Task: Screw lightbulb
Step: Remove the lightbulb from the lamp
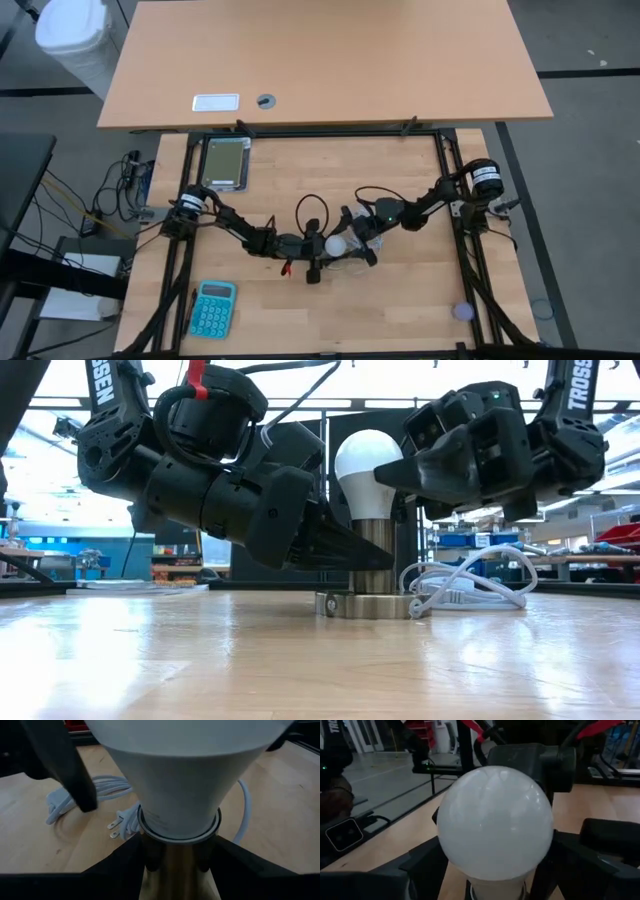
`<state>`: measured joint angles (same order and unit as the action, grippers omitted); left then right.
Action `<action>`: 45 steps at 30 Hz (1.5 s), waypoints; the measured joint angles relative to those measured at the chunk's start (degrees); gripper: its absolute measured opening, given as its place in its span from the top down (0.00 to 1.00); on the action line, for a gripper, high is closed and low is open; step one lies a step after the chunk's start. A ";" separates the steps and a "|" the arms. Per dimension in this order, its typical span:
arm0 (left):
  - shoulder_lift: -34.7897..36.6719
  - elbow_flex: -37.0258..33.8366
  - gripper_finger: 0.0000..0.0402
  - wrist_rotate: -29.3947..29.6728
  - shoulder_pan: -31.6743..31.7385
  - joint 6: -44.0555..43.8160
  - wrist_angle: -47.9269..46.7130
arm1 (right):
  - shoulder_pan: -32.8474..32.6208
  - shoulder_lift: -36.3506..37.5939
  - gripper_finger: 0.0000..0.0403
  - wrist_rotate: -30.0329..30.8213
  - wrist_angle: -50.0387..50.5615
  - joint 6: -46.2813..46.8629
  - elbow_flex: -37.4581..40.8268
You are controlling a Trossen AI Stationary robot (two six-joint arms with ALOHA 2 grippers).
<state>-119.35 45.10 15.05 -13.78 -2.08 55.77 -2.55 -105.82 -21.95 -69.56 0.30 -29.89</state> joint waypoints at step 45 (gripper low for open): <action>0.00 -0.07 0.51 1.36 0.00 -0.96 -0.30 | -2.66 -9.03 0.49 4.44 -9.77 -0.94 -2.89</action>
<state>-119.35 45.04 16.40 -13.78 -3.05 55.47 -5.21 -114.85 -17.51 -79.33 -0.64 -32.78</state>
